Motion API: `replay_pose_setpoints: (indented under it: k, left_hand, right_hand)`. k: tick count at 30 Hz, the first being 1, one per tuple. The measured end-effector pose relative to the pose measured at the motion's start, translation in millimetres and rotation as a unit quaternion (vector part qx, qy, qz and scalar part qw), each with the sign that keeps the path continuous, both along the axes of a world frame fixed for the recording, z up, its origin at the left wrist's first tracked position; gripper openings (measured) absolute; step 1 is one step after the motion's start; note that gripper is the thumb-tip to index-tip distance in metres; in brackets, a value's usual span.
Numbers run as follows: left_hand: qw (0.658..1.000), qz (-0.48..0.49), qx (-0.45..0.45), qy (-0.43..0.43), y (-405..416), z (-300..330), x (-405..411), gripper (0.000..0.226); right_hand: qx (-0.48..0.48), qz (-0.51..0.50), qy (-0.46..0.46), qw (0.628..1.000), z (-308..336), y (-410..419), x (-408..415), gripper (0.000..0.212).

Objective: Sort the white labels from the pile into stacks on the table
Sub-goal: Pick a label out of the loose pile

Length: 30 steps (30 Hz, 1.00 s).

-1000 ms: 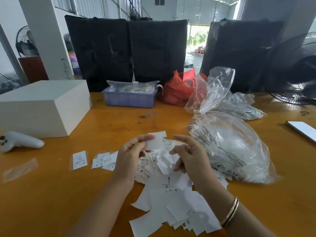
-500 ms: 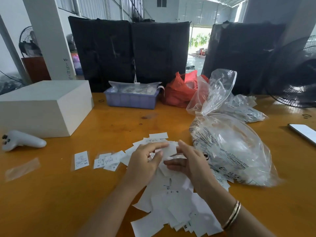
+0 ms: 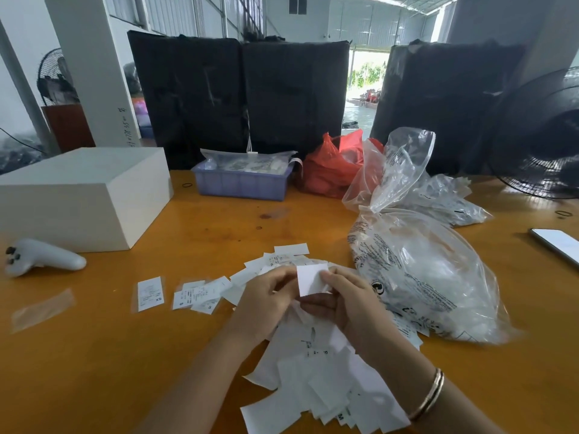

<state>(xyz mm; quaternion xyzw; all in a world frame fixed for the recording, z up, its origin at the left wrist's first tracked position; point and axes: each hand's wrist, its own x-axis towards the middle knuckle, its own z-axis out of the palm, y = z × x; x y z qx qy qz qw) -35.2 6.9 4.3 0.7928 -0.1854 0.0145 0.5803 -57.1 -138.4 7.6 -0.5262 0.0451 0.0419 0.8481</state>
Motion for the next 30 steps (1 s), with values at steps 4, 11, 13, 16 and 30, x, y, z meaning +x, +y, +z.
replay_pose_setpoints:
  k: [4,11,13,16,30]
  left_hand:
    - [0.999,0.024,0.031,-0.035,0.9,-4.2,1.5,0.021]
    - [0.996,0.081,-0.034,0.003,2.1,-4.9,4.9,0.005]
    - [0.996,0.079,-0.036,0.014,2.7,-3.7,5.0,0.013]
    - [0.997,0.046,-0.038,0.050,3.2,-2.7,2.8,0.028]
    - [0.986,0.073,-0.113,0.097,7.3,2.3,3.8,0.008]
  right_hand:
    - [0.000,0.004,-0.002,1.000,0.6,-0.8,-0.1,0.016]
    - [-0.088,-0.030,-0.033,0.995,2.3,-3.7,-1.3,0.032]
    - [-0.134,-0.050,-0.041,0.989,3.8,-4.7,-1.9,0.030]
    - [-0.161,-0.049,-0.062,0.984,3.7,-6.0,-2.3,0.025]
    - [0.002,-0.067,-0.098,0.993,5.2,-15.7,2.8,0.019]
